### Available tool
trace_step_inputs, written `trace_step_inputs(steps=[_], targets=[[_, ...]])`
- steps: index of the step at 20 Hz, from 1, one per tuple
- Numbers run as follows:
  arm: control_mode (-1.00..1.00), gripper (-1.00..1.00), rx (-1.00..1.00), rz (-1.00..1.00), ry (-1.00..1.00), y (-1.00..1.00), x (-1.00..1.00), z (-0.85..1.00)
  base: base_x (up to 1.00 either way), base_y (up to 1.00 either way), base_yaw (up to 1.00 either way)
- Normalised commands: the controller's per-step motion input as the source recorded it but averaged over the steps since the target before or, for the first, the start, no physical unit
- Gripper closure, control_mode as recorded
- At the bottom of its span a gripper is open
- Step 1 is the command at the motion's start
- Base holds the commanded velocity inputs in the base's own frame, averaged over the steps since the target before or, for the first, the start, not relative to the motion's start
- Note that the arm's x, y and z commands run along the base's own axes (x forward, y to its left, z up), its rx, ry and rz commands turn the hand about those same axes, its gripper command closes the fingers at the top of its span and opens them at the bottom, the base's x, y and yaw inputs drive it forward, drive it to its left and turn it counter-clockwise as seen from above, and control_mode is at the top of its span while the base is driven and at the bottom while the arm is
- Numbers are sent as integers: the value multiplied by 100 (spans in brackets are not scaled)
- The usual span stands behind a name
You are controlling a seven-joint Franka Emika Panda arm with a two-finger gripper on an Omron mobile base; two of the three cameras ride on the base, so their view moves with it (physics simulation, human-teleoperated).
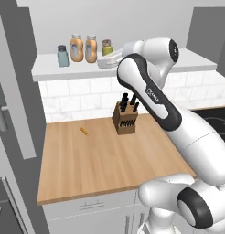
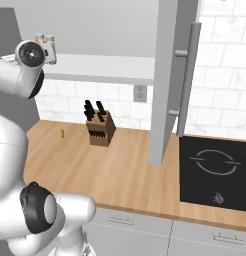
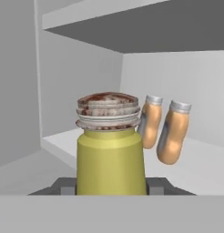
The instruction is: Put the shaker and condiment bottle from the counter next to their counterparts in the cabinet.
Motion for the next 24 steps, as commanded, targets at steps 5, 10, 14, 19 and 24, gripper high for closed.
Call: trace_step_inputs(steps=[5,10,14,19,24], targets=[[-100,100,0,1,8,13,46,-2,0,0,0],[-100,100,0,0,4,17,42,-2,0,0,0],[-100,100,0,3,1,16,30,-9,0,0,0],[-100,100,0,4,0,20,13,-16,0,0,0],[-100,100,0,1,1,19,0,-12,0,0,0]])
